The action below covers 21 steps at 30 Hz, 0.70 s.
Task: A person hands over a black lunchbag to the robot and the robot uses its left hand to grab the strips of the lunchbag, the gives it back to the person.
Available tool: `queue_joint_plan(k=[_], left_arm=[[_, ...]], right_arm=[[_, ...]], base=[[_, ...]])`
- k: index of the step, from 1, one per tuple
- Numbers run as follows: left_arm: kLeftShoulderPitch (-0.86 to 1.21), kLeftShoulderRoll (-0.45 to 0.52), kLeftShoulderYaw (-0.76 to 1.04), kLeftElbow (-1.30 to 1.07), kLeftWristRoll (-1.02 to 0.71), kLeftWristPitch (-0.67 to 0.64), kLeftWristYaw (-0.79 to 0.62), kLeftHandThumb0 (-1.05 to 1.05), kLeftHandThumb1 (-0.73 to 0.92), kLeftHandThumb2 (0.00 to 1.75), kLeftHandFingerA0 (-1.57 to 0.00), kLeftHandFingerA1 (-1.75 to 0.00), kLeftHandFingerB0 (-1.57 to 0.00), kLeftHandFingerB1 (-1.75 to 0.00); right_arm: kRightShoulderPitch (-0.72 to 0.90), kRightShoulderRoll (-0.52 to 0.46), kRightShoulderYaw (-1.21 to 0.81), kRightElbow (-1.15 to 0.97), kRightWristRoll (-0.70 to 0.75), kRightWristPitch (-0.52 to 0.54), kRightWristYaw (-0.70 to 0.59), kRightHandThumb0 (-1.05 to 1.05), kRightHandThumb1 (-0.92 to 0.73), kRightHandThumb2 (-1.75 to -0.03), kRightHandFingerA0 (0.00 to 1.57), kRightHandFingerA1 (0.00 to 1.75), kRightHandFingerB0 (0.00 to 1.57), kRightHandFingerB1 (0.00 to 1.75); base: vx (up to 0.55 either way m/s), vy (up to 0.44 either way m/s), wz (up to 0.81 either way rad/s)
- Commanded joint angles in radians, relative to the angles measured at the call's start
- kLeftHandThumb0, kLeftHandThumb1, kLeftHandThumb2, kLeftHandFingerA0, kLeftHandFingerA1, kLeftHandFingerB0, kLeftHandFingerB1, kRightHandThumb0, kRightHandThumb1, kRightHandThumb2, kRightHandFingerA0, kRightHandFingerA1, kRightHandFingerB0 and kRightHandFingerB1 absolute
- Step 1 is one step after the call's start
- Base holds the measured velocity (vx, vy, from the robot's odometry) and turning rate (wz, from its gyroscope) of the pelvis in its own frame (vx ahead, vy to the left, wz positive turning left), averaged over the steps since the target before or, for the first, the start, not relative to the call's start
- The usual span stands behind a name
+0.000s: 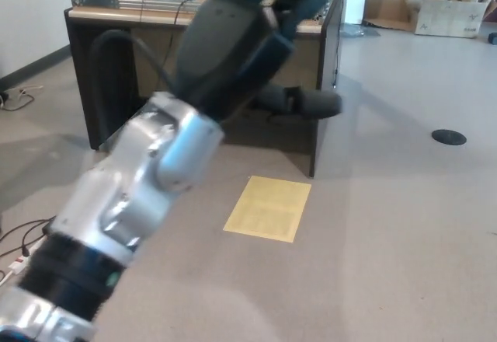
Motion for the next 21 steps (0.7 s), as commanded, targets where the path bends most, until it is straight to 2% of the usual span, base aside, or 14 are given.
queue_joint_plan(k=[1, 6, 7, 8, 10, 11, 13, 14, 16, 17, 21], left_arm=[[0.099, 0.093, 0.079, -0.094, -0.092, -0.008, -0.102, -0.9, 0.63, 0.59, 0.0, 0.0, 0.0, 0.0], [0.329, 0.179, 0.209, -0.26, -0.181, 0.012, -0.151, -0.91, 0.59, 0.59, 0.0, 0.0, 0.0, 0.0], [0.381, 0.193, 0.233, -0.264, -0.2, -0.024, -0.14, -0.9, 0.6, 0.59, 0.0, 0.0, 0.0, 0.0], [0.438, 0.209, 0.259, -0.272, -0.219, -0.046, -0.141, -0.87, 0.49, 0.89, 0.0, 0.0, 0.0, 0.0], [0.503, 0.223, 0.285, -0.276, -0.238, -0.08, -0.135, -0.84, 0.46, 0.84, 0.0, 0.0, 0.0, 0.0], [0.591, 0.237, 0.317, -0.262, -0.266, -0.121, -0.128, -0.83, 0.48, 0.86, 0.0, 0.0, 0.0, 0.0], [0.727, 0.239, 0.355, -0.21, -0.304, -0.184, -0.109, -0.8, 0.47, 0.83, 0.0, 0.0, 0.0, 0.0], [0.808, 0.233, 0.373, -0.155, -0.303, -0.23, -0.075, -0.71, 0.43, 0.79, 0.0, -0.08, 0.0, -0.06], [0.842, 0.224, 0.377, -0.132, -0.3, -0.251, -0.061, -0.71, 0.43, 0.79, 0.0, -0.08, 0.0, -0.06], [0.923, 0.217, 0.386, -0.044, -0.287, -0.302, -0.019, -0.6, 0.39, 0.77, 0.0, -0.17, 0.0, -0.15], [1.026, 0.174, 0.401, 0.073, -0.337, -0.332, -0.02, -0.47, 0.35, 0.72, 0.0, -0.19, -0.02, -0.23]], right_arm=[[0.004, -0.009, -0.014, 0.001, 0.016, 0.019, 0.003, -0.44, -0.6, -0.58, 0.74, 0.49, 0.72, 0.49], [0.013, -0.011, -0.013, -0.002, 0.008, 0.028, -0.012, -0.44, -0.6, -0.58, 0.76, 0.49, 0.73, 0.48], [0.016, -0.016, -0.005, -0.012, -0.007, 0.049, -0.023, -0.46, -0.61, -0.59, 0.75, 0.47, 0.71, 0.46], [0.017, -0.015, -0.004, -0.01, -0.01, 0.041, -0.031, -0.45, -0.61, -0.58, 0.75, 0.49, 0.71, 0.47], [0.02, -0.017, -0.004, -0.01, -0.01, 0.034, -0.033, -0.46, -0.62, -0.58, 0.75, 0.49, 0.7, 0.47], [0.023, -0.024, 0.003, -0.012, -0.018, 0.032, -0.037, -0.48, -0.54, -0.92, 0.69, 0.65, 0.58, 0.6], [0.029, -0.033, -0.003, -0.017, -0.013, 0.026, -0.038, -0.46, -0.52, -0.93, 0.69, 0.67, 0.57, 0.6], [0.031, -0.036, -0.008, -0.017, -0.007, 0.013, -0.036, -0.47, -0.54, -0.93, 0.68, 0.66, 0.56, 0.59], [0.037, -0.043, -0.014, -0.018, -0.002, 0.006, -0.034, -0.47, -0.54, -0.93, 0.68, 0.66, 0.56, 0.59], [0.044, -0.046, -0.019, -0.018, 0.001, 0.0, -0.041, -0.5, -0.54, -0.93, 0.66, 0.65, 0.54, 0.58], [0.057, -0.056, -0.023, -0.013, 0.0, -0.017, -0.057, -0.52, -0.54, -0.93, 0.66, 0.65, 0.49, 0.56]], base=[[0.0, 0.0, 0.0], [0.0, 0.0, 0.0], [0.0, 0.0, 0.0], [0.0, 0.0, 0.0], [0.0, 0.0, 0.0], [0.0, 0.0, 0.0], [0.0, 0.0, 0.0], [0.0, 0.0, 0.0], [0.0, 0.0, 0.0], [0.0, 0.0, 0.0], [0.0, 0.0, 0.0]])
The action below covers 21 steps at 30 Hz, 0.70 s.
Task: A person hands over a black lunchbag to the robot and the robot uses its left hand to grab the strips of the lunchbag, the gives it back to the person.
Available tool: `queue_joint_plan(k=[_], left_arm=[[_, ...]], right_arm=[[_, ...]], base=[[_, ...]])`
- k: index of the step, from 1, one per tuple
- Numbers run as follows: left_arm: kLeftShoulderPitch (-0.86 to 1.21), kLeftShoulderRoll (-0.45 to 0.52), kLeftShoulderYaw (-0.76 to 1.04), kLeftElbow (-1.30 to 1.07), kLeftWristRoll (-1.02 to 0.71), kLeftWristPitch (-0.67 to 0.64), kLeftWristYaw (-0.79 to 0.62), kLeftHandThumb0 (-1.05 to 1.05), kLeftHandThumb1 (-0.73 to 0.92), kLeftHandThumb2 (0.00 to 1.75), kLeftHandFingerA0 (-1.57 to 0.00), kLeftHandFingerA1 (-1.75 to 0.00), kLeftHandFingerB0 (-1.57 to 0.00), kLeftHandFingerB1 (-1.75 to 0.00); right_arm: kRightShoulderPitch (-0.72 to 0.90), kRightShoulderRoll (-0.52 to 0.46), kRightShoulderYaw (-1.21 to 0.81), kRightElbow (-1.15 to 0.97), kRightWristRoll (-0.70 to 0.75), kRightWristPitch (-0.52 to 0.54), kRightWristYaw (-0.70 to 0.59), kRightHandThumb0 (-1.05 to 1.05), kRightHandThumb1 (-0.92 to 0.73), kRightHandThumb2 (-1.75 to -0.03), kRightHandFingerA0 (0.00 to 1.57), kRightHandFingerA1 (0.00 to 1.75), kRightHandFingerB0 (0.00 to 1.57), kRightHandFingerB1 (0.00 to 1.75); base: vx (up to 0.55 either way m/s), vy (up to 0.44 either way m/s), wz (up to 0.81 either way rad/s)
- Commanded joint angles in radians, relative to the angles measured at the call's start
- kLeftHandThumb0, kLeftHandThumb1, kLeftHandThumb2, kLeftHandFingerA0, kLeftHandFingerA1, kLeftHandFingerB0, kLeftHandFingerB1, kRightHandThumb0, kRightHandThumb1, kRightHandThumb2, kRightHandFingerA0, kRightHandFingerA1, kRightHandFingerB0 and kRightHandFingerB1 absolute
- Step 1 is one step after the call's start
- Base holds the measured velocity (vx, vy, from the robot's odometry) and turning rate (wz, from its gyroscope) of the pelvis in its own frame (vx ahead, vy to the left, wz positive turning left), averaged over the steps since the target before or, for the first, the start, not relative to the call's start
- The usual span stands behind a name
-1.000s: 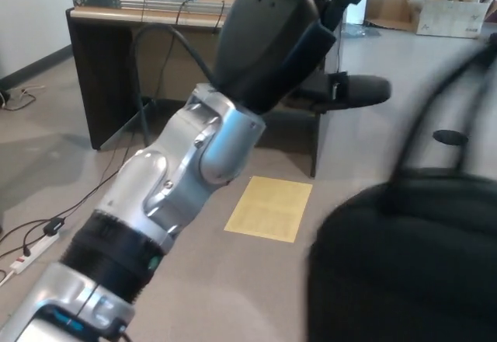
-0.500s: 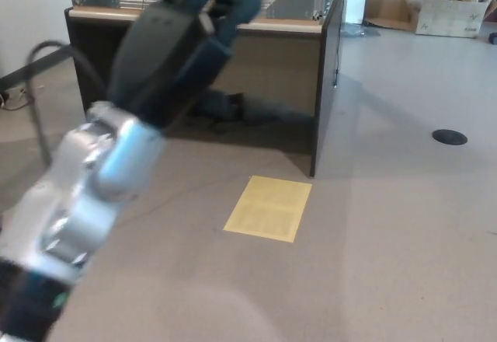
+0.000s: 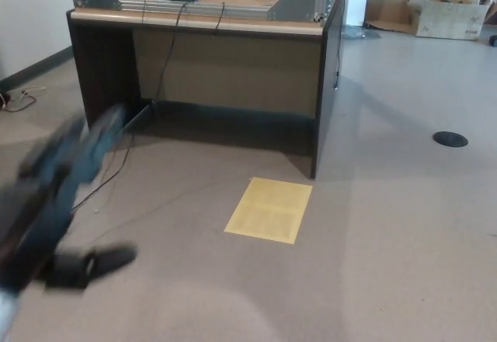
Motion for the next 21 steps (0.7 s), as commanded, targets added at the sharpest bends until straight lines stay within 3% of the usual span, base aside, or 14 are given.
queue_joint_plan(k=[1, 6, 7, 8, 9, 10, 11, 12, 15, 20, 21], left_arm=[[0.268, -0.036, 0.076, 0.261, -0.141, -0.24, 0.076, -0.5, 0.36, 0.73, 0.0, -0.2, -0.03, -0.23], [0.329, -0.056, 0.101, 0.461, -0.187, -0.341, 0.066, -0.59, 0.41, 0.79, 0.0, -0.19, -0.06, -0.24], [0.333, -0.057, 0.103, 0.491, -0.179, -0.355, 0.075, -0.56, 0.53, 0.59, -0.04, -0.2, -0.09, -0.22], [0.338, -0.061, 0.105, 0.507, -0.179, -0.36, 0.078, -0.56, 0.53, 0.59, -0.04, -0.2, -0.09, -0.22], [0.35, -0.062, 0.104, 0.566, -0.182, -0.355, 0.068, -0.56, 0.4, 0.77, 0.0, -0.2, -0.11, -0.28], [0.356, -0.062, 0.099, 0.603, -0.172, -0.363, 0.074, -0.6, 0.58, 0.61, -0.05, -0.17, -0.1, -0.21], [0.358, -0.064, 0.098, 0.631, -0.175, -0.359, 0.067, -0.63, 0.45, 0.81, 0.0, -0.2, -0.08, -0.28], [0.359, -0.064, 0.1, 0.657, -0.188, -0.367, 0.053, -0.66, 0.48, 0.83, 0.0, -0.21, -0.08, -0.27], [0.35, -0.056, 0.091, 0.688, -0.187, -0.4, 0.046, -0.72, 0.47, 0.78, -0.09, -0.15, -0.1, -0.25], [0.327, -0.049, 0.068, 0.751, -0.176, -0.415, 0.028, -0.72, 0.48, 0.81, -0.07, -0.19, -0.1, -0.27], [0.32, -0.048, 0.064, 0.763, -0.181, -0.416, 0.019, -0.68, 0.47, 0.81, -0.04, -0.24, -0.1, -0.29]], right_arm=[[0.051, -0.047, -0.026, -0.01, 0.01, -0.029, -0.04, -0.52, -0.54, -0.93, 0.64, 0.65, 0.46, 0.55], [0.053, -0.052, -0.035, -0.015, 0.014, -0.014, -0.038, -0.52, -0.54, -0.94, 0.59, 0.63, 0.41, 0.53], [0.054, -0.054, -0.035, -0.015, 0.011, -0.018, -0.043, -0.54, -0.55, -0.94, 0.58, 0.62, 0.41, 0.53], [0.056, -0.057, -0.035, -0.015, 0.008, -0.021, -0.048, -0.54, -0.55, -0.94, 0.58, 0.62, 0.41, 0.53], [0.059, -0.06, -0.034, -0.013, 0.0, -0.03, -0.061, -0.53, -0.66, -0.6, 0.6, 0.45, 0.54, 0.41], [0.067, -0.064, -0.034, -0.017, -0.001, -0.032, -0.061, -0.54, -0.55, -0.94, 0.57, 0.62, 0.4, 0.52], [0.069, -0.064, -0.033, -0.02, -0.002, -0.031, -0.061, -0.55, -0.56, -0.94, 0.56, 0.62, 0.4, 0.52], [0.073, -0.06, -0.035, -0.021, 0.002, -0.034, -0.058, -0.54, -0.55, -0.94, 0.56, 0.62, 0.39, 0.52], [0.086, -0.054, -0.037, -0.032, 0.007, -0.028, -0.057, -0.55, -0.55, -0.93, 0.55, 0.61, 0.38, 0.51], [0.118, -0.054, -0.045, -0.045, 0.013, -0.045, -0.057, -0.56, -0.55, -0.93, 0.55, 0.61, 0.4, 0.52], [0.119, -0.054, -0.047, -0.046, 0.014, -0.045, -0.055, -0.54, -0.66, -0.6, 0.57, 0.45, 0.52, 0.41]], base=[[0.0, 0.0, 0.0], [0.0, 0.0, 0.0], [0.0, 0.0, 0.0], [0.0, 0.0, 0.0], [0.0, 0.0, 0.0], [0.0, 0.0, 0.0], [0.0, 0.0, 0.0], [0.0, 0.0, 0.0], [0.0, 0.0, 0.0], [0.0, 0.0, 0.0], [0.0, 0.0, 0.0]])
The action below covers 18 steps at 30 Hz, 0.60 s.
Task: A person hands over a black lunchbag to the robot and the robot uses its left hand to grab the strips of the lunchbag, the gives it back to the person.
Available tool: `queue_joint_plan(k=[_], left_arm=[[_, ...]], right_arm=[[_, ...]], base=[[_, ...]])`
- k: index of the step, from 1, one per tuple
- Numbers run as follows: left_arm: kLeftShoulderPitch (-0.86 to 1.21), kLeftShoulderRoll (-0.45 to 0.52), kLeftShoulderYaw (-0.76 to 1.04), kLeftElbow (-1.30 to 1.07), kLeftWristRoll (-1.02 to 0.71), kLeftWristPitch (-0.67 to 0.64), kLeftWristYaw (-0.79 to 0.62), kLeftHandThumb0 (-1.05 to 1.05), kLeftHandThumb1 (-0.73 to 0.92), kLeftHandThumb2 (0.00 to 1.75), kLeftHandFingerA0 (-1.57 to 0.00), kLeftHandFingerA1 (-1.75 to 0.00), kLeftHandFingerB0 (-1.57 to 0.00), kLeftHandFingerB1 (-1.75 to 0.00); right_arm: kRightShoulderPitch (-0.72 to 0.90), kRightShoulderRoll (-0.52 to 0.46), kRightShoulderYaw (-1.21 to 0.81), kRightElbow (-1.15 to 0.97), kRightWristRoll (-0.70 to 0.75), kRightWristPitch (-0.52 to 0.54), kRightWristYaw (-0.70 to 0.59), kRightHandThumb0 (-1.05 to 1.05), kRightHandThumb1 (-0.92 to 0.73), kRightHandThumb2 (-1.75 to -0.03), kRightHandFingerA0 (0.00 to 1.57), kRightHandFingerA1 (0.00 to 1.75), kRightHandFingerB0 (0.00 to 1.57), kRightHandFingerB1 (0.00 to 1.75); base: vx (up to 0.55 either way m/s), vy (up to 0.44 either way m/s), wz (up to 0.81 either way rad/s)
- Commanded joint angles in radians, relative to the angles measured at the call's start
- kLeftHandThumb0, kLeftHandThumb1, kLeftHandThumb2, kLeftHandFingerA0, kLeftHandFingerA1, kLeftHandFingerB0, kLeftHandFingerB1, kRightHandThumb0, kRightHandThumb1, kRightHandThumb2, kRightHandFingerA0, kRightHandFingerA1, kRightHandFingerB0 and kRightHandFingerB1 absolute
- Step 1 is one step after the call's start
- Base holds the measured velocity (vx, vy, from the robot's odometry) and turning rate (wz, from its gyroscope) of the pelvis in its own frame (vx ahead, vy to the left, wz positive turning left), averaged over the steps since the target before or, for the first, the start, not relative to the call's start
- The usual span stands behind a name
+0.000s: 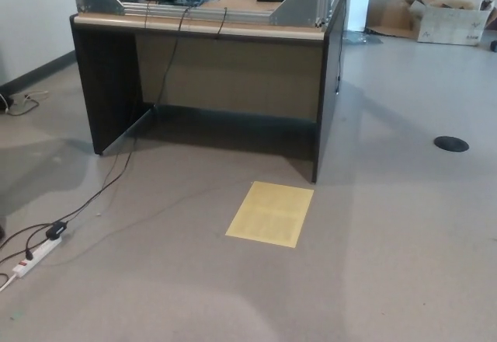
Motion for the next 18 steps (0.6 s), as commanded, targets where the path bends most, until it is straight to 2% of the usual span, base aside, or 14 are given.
queue_joint_plan(k=[1, 2, 3, 4, 5, 6, 12, 13, 14, 15, 18], left_arm=[[-0.027, 0.016, -0.019, 0.06, -0.032, -0.086, -0.005, -0.64, 0.46, 0.83, 0.0, -0.26, -0.1, -0.31], [-0.033, 0.022, -0.029, 0.065, -0.019, -0.078, 0.0, -0.64, 0.46, 0.83, 0.0, -0.26, -0.1, -0.31], [-0.035, 0.024, -0.034, 0.069, -0.014, -0.083, 0.007, -0.63, 0.46, 0.82, 0.0, -0.26, -0.09, -0.31], [-0.038, 0.026, -0.039, 0.071, -0.009, -0.084, 0.013, -0.63, 0.46, 0.83, 0.0, -0.25, -0.09, -0.3], [-0.047, 0.029, -0.043, 0.077, -0.007, -0.085, 0.018, -0.67, 0.47, 0.81, -0.04, -0.22, -0.09, -0.27], [-0.052, 0.03, -0.046, 0.086, -0.008, -0.089, 0.02, -0.65, 0.47, 0.82, -0.03, -0.24, -0.08, -0.28], [-0.095, 0.039, -0.057, 0.114, -0.018, -0.086, 0.022, -0.64, 0.47, 0.83, 0.0, -0.24, -0.09, -0.28], [-0.094, 0.043, -0.062, 0.114, -0.012, -0.086, 0.027, -0.64, 0.48, 0.83, 0.0, -0.25, -0.09, -0.28], [-0.094, 0.044, -0.065, 0.114, -0.011, -0.087, 0.028, -0.62, 0.47, 0.83, 0.0, -0.27, -0.1, -0.3], [-0.095, 0.044, -0.065, 0.112, -0.018, -0.085, 0.019, -0.61, 0.62, 0.64, -0.08, -0.21, -0.11, -0.21], [-0.101, 0.046, -0.069, 0.114, -0.015, -0.079, 0.024, -0.62, 0.63, 0.63, -0.09, -0.22, -0.12, -0.22]], right_arm=[[0.025, -0.017, -0.015, -0.012, 0.013, -0.025, -0.019, -0.54, -0.66, -0.6, 0.57, 0.45, 0.52, 0.41], [0.023, -0.017, -0.014, -0.011, 0.01, -0.024, -0.02, -0.54, -0.66, -0.6, 0.57, 0.45, 0.52, 0.41], [0.02, -0.016, -0.015, -0.01, 0.01, -0.028, -0.024, -0.53, -0.53, -0.93, 0.56, 0.62, 0.41, 0.53], [0.016, -0.014, -0.016, -0.009, 0.012, -0.027, -0.024, -0.54, -0.65, -0.6, 0.58, 0.45, 0.53, 0.42], [0.009, -0.014, -0.017, -0.01, 0.012, -0.021, -0.024, -0.54, -0.54, -0.93, 0.56, 0.62, 0.41, 0.53], [0.006, -0.015, -0.016, -0.011, 0.01, -0.017, -0.024, -0.55, -0.65, -0.6, 0.58, 0.45, 0.53, 0.41], [-0.031, -0.017, -0.016, -0.007, 0.009, -0.002, -0.02, -0.52, -0.65, -0.59, 0.6, 0.46, 0.53, 0.42], [-0.03, -0.018, -0.014, -0.004, 0.006, -0.003, -0.022, -0.53, -0.54, -0.93, 0.58, 0.63, 0.41, 0.53], [-0.027, -0.019, -0.014, -0.004, 0.006, -0.004, -0.023, -0.52, -0.53, -0.93, 0.59, 0.63, 0.41, 0.53], [-0.028, -0.02, -0.015, -0.002, 0.007, -0.006, -0.021, -0.52, -0.53, -0.93, 0.6, 0.64, 0.42, 0.54], [-0.031, -0.018, -0.02, 0.001, 0.016, -0.007, -0.01, -0.52, -0.54, -0.93, 0.59, 0.63, 0.42, 0.54]], base=[[0.0, 0.0, 0.0], [0.0, 0.0, 0.0], [0.0, 0.0, 0.0], [0.0, 0.0, 0.0], [0.0, 0.0, 0.0], [0.0, 0.0, 0.0], [0.0, 0.0, 0.0], [0.0, 0.0, 0.0], [0.0, 0.0, 0.0], [0.0, 0.0, 0.0], [0.0, 0.0, 0.0]])
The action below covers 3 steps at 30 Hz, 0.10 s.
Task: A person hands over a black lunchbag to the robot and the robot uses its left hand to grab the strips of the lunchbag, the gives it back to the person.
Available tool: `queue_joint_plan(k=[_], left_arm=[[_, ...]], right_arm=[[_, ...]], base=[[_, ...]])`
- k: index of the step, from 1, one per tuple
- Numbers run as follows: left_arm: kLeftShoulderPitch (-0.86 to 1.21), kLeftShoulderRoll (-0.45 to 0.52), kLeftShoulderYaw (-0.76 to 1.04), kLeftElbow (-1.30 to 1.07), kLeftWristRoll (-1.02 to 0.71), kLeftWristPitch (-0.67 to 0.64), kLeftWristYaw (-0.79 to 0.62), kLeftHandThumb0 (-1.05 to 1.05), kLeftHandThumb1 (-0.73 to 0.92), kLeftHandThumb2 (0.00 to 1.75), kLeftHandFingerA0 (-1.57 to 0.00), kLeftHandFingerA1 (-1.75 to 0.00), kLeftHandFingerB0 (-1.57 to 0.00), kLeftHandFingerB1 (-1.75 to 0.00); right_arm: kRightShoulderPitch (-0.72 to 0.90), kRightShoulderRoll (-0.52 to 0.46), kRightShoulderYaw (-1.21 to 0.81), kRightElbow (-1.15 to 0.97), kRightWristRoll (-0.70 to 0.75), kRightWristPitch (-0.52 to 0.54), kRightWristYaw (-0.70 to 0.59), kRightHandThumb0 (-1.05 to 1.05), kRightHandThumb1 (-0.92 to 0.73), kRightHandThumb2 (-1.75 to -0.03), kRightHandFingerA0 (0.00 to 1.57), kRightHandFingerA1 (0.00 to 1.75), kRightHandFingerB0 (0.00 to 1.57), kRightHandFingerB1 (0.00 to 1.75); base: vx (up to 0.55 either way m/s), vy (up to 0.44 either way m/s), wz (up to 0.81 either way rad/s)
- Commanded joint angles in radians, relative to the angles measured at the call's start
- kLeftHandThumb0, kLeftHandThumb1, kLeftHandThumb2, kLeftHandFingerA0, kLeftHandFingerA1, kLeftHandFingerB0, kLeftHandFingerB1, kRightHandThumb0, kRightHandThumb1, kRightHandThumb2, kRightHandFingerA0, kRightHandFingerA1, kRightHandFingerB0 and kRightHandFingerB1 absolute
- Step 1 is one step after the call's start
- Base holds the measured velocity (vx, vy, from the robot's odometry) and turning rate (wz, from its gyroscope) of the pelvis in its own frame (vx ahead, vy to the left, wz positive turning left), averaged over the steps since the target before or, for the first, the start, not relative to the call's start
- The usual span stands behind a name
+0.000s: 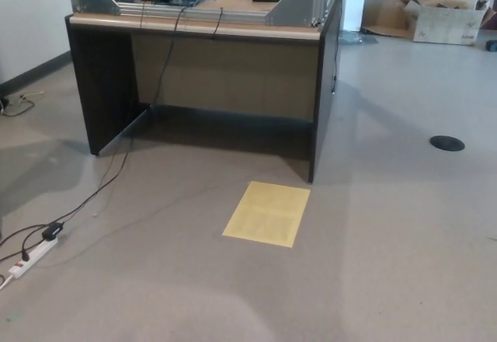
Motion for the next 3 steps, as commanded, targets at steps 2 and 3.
queue_joint_plan(k=[2, 3], left_arm=[[-0.005, 0.024, -0.01, 0.01, -0.004, -0.02, 0.02, -0.65, 0.49, 0.8, -0.05, -0.3, -0.07, -0.27], [-0.005, 0.024, -0.01, 0.01, -0.004, -0.02, 0.02, -0.65, 0.49, 0.8, -0.05, -0.3, -0.07, -0.27]], right_arm=[[-0.001, -0.021, -0.008, 0.007, 0.006, -0.001, -0.009, -0.52, -0.54, -0.93, 0.58, 0.63, 0.42, 0.54], [-0.001, -0.021, -0.008, 0.007, 0.006, -0.001, -0.009, -0.52, -0.54, -0.93, 0.58, 0.63, 0.42, 0.54]], base=[[0.0, 0.0, 0.0], [0.0, 0.0, 0.0]])
